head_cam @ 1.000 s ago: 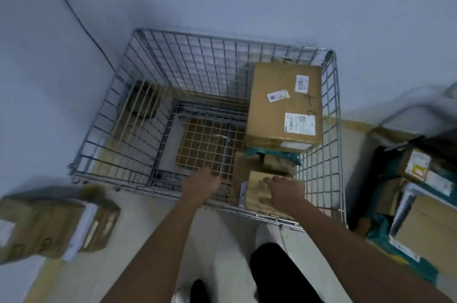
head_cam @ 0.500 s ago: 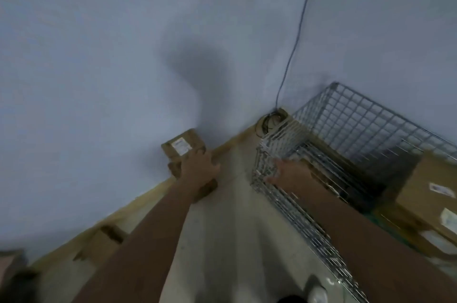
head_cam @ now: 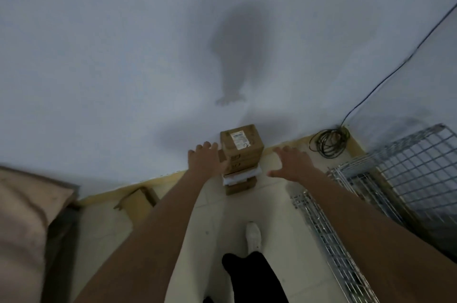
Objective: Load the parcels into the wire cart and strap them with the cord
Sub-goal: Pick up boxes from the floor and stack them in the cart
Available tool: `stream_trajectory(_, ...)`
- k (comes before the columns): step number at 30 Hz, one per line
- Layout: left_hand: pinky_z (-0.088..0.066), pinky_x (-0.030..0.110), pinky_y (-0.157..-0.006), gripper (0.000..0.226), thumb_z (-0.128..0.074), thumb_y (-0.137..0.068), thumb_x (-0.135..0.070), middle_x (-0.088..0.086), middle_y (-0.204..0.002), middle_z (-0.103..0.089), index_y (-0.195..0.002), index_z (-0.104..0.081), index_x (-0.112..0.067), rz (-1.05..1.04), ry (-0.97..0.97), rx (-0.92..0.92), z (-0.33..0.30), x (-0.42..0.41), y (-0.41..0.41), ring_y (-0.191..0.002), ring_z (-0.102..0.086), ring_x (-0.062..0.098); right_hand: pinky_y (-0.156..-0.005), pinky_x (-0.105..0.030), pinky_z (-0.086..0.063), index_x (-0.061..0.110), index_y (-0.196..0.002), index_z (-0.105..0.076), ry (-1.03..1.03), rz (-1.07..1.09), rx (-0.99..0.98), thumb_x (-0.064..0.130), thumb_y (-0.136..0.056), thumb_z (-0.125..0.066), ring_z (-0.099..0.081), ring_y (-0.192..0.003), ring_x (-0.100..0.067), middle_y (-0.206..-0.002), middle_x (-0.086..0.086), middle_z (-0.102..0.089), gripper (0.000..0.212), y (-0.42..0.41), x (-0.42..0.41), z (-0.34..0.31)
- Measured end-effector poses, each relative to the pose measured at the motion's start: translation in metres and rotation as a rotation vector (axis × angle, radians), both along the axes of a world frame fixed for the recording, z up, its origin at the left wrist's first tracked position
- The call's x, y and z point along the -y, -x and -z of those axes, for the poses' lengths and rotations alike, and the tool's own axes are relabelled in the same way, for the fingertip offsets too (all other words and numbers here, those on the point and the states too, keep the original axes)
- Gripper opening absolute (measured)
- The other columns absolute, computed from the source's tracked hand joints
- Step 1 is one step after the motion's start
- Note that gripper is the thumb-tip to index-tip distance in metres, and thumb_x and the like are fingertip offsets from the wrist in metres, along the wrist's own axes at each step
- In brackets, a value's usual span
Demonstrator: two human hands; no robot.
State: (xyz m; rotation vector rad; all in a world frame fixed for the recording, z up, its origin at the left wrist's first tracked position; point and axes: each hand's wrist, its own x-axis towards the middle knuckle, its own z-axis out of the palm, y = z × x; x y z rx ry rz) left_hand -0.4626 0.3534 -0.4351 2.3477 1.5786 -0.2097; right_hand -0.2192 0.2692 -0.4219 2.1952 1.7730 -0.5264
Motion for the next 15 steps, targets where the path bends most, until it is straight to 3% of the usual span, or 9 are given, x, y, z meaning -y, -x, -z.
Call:
stream_trajectory(5, -0.039, 0.043, -0.094, 0.079, -0.064, -0.077, -0.058, 0.007, -0.14, -0.033, -0.139, -0.034, -0.019, 0.004, 0.084, -0.024, 0.035, -0.056, -0.032, -0.122, -0.043, 0.03, -0.101, -0.043, -0.04, 0.024, -0.146, -0.03, 0.032, -0.086, -0.017, 0.069, -0.067, -0.069, -0.041, -0.129, -0.028, -0.142, -0.005, -0.041, 0.098, -0.025, -0.083, 0.03)
stream_trajectory(12, -0.044, 0.038, -0.088, 0.098, -0.073, -0.067, -0.059, 0.01, -0.137, -0.029, -0.144, -0.026, -0.021, -0.006, 0.208, -0.185, 0.132, -0.144, -0.1, -0.11, -0.049, 0.031, -0.097, -0.043, -0.043, 0.026, -0.152, -0.01, 0.14, -0.109, 0.001, 0.061, -0.057, -0.081, -0.043, -0.122, -0.036, -0.141, -0.014, -0.026, 0.124, -0.075, -0.195, 0.127)
stream_trajectory(15, -0.046, 0.038, -0.087, 0.108, -0.075, -0.063, -0.062, 0.015, -0.133, -0.028, -0.146, -0.019, -0.021, -0.023, 0.253, -0.25, 0.182, -0.168, -0.12, -0.105, -0.05, 0.031, -0.104, -0.046, -0.037, 0.024, -0.154, 0.001, 0.197, -0.109, -0.046, 0.051, -0.06, -0.086, -0.033, -0.132, -0.042, -0.15, -0.021, -0.011, 0.131, -0.091, -0.226, 0.176)
